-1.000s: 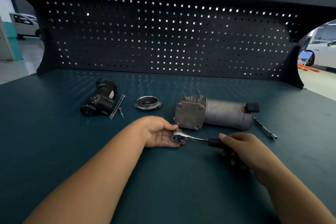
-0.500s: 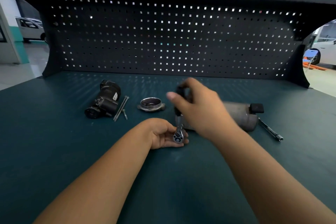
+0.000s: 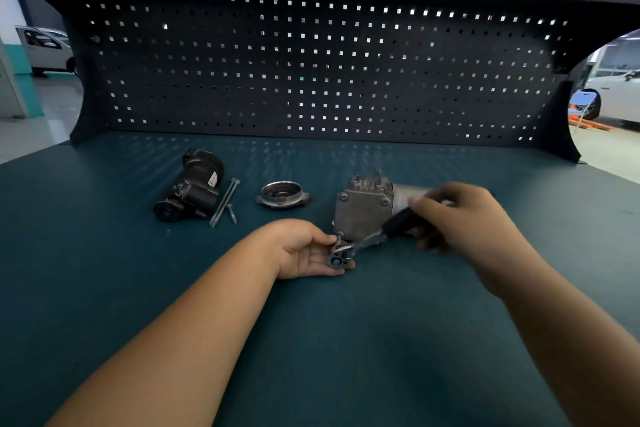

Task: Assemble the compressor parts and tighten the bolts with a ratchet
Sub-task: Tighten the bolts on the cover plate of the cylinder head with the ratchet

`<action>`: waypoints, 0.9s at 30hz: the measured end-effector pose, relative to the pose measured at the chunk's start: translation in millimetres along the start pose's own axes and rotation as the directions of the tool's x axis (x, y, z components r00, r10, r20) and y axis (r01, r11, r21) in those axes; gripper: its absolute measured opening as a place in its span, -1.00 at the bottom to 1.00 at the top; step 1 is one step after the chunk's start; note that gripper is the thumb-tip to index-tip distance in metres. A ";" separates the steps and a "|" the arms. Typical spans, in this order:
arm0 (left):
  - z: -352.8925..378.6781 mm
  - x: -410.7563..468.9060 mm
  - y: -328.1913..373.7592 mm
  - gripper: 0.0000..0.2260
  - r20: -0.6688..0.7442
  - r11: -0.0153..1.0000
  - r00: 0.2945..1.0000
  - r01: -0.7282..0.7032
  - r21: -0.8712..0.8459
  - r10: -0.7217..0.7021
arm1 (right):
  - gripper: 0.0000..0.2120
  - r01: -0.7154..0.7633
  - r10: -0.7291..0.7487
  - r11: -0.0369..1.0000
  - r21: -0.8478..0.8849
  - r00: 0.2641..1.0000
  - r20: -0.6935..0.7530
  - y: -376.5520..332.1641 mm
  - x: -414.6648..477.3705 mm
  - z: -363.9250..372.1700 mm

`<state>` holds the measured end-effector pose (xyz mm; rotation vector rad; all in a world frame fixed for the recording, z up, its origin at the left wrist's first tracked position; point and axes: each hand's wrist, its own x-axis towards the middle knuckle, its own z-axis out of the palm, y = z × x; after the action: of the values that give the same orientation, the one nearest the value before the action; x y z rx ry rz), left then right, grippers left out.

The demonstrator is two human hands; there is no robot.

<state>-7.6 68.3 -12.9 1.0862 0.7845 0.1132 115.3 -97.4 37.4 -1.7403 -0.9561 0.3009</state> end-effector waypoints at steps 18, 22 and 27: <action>3.6 -1.5 0.0 -0.83 -0.067 1.000 0.998 -0.001 -0.012 0.001 | -0.79 0.085 -0.045 0.973 -0.214 0.982 0.184 1.7 -6.5 -7.1; 2.7 -1.4 -0.6 -0.78 -0.067 1.000 0.998 -0.006 -0.019 0.005 | -0.76 0.326 -0.273 0.882 -0.340 0.942 0.195 -39.7 -1.3 32.1; 2.9 -0.3 -1.6 -0.70 -0.099 0.999 0.994 -0.049 -0.009 0.048 | -0.79 0.491 -0.340 0.754 -0.437 0.860 0.380 -69.0 13.8 79.5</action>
<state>-6.4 65.1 -13.5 1.0958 0.8453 0.2139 44.1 -26.1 70.8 -1.9219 -1.7368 -0.0258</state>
